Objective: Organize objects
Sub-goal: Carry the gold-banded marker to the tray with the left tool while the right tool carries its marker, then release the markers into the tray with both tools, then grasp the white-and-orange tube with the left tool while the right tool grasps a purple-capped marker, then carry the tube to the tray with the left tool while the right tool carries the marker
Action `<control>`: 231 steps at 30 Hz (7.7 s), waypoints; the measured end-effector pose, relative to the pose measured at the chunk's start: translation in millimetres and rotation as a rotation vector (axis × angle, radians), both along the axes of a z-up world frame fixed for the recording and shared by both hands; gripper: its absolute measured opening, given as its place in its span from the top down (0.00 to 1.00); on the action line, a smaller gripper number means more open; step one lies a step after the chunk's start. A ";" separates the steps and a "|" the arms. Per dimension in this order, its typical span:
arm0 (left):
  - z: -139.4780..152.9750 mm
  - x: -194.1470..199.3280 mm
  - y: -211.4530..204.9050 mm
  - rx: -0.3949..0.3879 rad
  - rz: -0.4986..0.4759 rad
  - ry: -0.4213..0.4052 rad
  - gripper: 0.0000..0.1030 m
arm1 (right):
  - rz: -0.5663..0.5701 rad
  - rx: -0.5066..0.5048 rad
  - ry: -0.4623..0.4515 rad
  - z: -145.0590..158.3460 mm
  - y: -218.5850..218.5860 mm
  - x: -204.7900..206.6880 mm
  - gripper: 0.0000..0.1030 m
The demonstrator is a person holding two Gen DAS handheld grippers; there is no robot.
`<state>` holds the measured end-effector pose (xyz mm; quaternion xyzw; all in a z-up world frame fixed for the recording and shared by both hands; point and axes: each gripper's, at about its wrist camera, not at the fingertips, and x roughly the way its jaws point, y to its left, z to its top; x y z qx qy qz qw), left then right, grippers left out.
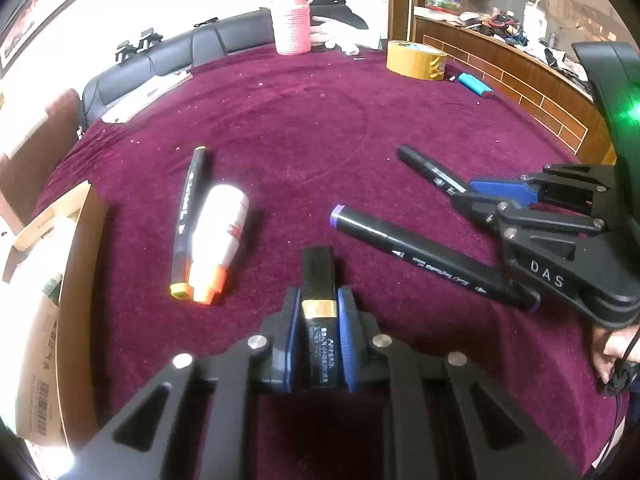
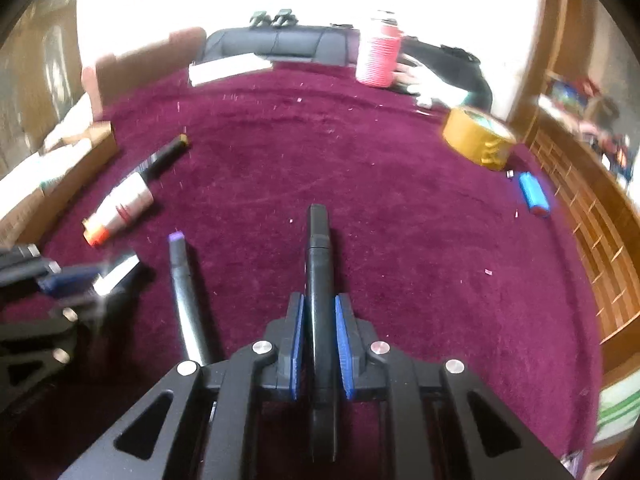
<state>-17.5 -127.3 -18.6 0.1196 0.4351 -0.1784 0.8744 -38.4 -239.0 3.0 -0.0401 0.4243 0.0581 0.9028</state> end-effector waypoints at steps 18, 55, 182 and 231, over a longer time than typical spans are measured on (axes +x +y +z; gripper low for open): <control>78.7 -28.8 85.5 -0.271 0.075 -0.116 0.83 | 0.202 0.313 -0.003 76.9 79.0 1.3 0.83; 49.9 -31.8 294.4 -0.327 0.498 -0.087 0.81 | 0.532 0.307 0.181 40.8 334.9 115.1 0.54; -2.3 35.0 22.6 -0.073 0.032 -0.014 0.74 | 0.059 -0.005 0.114 -5.9 35.8 23.6 0.85; 68.7 -30.1 273.6 -0.295 0.490 -0.205 0.74 | 0.467 0.300 0.160 77.4 289.2 44.9 0.83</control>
